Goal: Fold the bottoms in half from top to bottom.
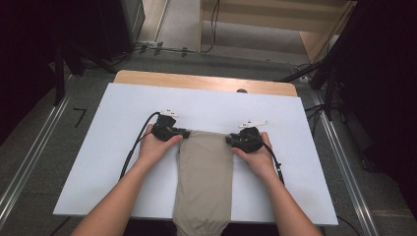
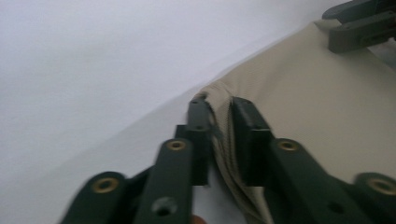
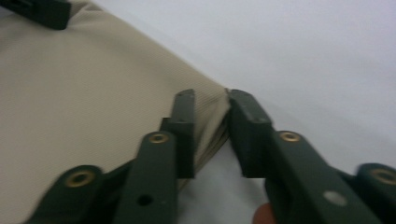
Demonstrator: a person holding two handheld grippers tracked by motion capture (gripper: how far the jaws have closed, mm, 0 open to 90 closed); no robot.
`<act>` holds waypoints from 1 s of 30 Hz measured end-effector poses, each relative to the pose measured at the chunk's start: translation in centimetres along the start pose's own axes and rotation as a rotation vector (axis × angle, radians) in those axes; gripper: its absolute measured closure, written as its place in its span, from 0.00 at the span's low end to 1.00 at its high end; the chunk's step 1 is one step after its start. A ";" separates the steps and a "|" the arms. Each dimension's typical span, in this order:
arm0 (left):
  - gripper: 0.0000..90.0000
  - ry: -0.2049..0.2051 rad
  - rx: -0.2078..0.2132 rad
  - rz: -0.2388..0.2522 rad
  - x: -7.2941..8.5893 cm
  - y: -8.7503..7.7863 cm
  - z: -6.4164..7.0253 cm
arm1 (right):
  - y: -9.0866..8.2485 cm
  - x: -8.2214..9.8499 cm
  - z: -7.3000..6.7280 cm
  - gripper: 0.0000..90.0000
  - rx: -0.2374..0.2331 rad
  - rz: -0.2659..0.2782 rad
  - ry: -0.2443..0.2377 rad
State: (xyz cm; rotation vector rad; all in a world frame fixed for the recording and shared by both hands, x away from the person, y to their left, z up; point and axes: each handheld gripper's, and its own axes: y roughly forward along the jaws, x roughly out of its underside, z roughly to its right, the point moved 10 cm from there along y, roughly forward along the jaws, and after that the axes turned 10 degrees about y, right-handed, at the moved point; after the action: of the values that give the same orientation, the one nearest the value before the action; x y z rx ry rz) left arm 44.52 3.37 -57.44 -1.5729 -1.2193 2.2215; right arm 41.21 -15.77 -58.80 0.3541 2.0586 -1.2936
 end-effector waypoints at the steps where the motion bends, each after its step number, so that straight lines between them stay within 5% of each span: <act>1: 0.96 0.010 -0.009 0.000 -0.1 -0.1 0.0 | 0.0 0.0 -0.1 0.88 -0.008 -0.003 -0.002; 4: 0.97 0.038 -0.019 0.016 -0.4 -0.3 0.1 | -0.2 -0.2 -0.2 0.95 -0.015 -0.004 -0.007; 9: 0.98 0.028 -0.028 0.075 -2.1 -1.4 -0.8 | -1.0 -2.0 -0.4 0.97 -0.012 0.046 -0.025; 22: 0.98 0.042 -0.097 0.167 -9.0 -2.9 -5.4 | -2.0 -10.9 1.4 0.97 0.029 0.145 -0.024; 30: 0.98 0.085 -0.121 0.184 -12.4 -3.5 -7.6 | -1.6 -14.5 2.1 0.97 0.057 0.187 -0.030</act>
State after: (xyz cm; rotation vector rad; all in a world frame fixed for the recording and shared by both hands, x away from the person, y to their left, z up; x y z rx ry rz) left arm 55.28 2.84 -47.05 -1.8755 -1.2532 2.1975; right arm 51.87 -16.61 -48.64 0.5362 1.9166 -1.2377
